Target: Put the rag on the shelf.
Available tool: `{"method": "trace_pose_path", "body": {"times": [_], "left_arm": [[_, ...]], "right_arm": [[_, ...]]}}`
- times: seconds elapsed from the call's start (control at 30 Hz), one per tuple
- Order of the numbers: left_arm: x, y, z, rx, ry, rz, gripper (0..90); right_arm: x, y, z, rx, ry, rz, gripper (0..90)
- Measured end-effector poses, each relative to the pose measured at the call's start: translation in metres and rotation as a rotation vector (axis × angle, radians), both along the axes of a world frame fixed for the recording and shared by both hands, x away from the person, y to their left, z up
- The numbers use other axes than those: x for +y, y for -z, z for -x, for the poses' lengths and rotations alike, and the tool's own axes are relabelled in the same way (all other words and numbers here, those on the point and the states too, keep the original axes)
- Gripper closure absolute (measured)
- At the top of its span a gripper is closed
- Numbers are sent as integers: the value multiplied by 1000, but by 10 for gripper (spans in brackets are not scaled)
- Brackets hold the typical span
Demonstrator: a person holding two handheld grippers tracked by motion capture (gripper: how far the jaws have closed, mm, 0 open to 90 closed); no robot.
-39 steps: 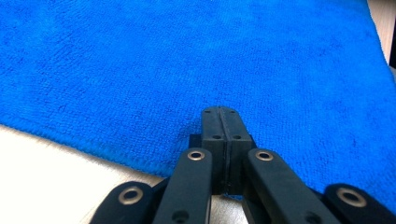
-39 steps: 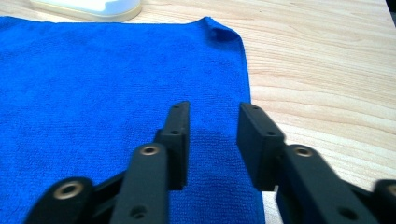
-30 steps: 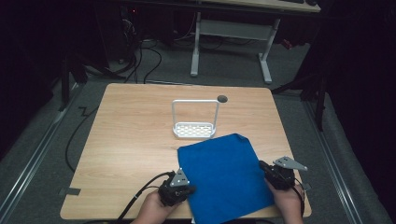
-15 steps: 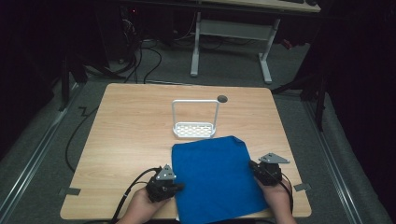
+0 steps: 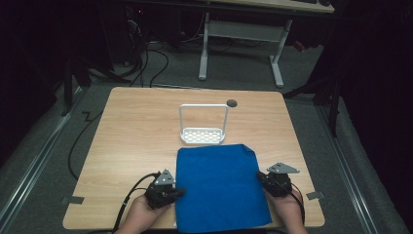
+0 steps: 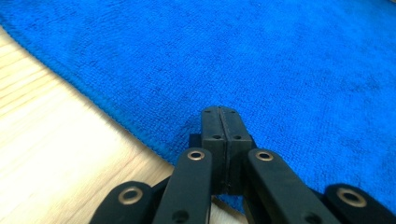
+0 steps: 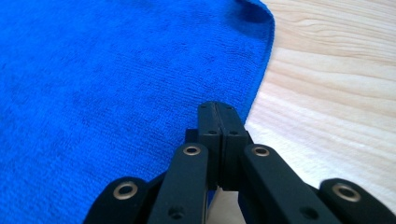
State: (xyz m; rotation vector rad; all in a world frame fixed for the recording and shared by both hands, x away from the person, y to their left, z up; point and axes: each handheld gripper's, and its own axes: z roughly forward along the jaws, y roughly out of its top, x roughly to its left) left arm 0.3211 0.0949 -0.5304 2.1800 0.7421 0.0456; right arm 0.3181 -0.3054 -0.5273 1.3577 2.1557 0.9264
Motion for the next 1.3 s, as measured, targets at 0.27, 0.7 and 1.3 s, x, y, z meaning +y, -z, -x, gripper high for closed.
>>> {"method": "trace_pose_path", "body": {"times": [0.27,0.7,1.3], "left_arm": [[17,1,7,9,-12,14,900],[39,-1,32,10,-11,-8,899],[48,-2,25,34,-80,7,849]], "right_arm": [[14,-1,19,10,-46,6,900],[33,-3,34,38,-114,8,900],[38,-4,35,24,-180,-2,866]]}}
